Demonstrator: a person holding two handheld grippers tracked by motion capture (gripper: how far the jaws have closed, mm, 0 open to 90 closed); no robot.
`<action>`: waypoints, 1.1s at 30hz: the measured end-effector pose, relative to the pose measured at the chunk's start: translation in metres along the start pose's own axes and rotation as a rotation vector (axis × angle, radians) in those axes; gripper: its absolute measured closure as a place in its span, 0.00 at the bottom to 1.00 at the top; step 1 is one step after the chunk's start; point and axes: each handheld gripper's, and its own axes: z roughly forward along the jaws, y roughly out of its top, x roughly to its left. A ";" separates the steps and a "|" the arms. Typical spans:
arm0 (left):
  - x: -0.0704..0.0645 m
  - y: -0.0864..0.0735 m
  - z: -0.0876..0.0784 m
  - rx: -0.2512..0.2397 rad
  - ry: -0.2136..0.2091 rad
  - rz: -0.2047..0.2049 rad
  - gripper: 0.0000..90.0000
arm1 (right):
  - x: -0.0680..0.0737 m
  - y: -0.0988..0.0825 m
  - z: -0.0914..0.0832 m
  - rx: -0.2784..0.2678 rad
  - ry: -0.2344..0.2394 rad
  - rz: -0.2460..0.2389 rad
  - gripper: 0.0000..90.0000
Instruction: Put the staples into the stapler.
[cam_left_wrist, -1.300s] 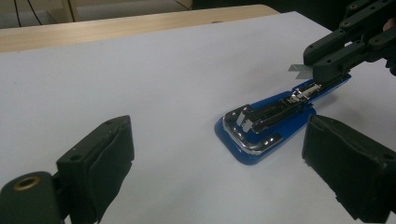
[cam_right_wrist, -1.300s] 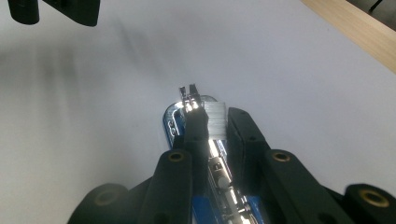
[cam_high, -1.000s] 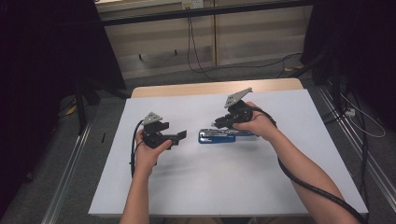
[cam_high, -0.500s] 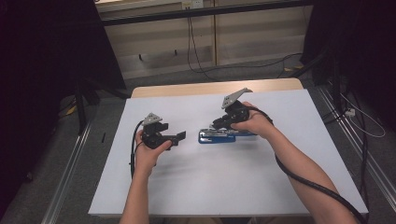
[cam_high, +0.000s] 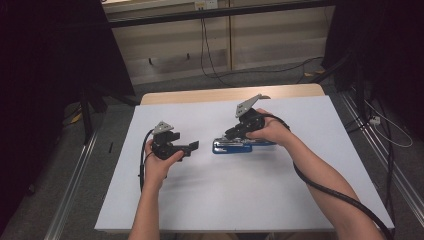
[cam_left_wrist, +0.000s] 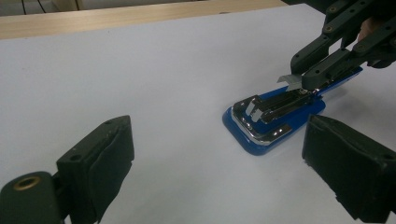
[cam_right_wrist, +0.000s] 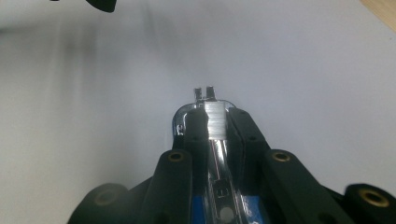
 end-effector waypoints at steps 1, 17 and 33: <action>0.000 0.000 0.000 0.000 0.001 0.001 0.10 | 0.000 0.000 0.000 -0.002 0.002 0.001 0.88; 0.000 0.000 -0.001 0.001 0.003 0.000 0.10 | -0.002 0.005 0.004 -0.005 0.029 -0.022 0.88; 0.000 0.000 -0.003 0.006 0.009 0.001 0.10 | -0.002 0.007 0.012 0.015 0.038 -0.033 0.88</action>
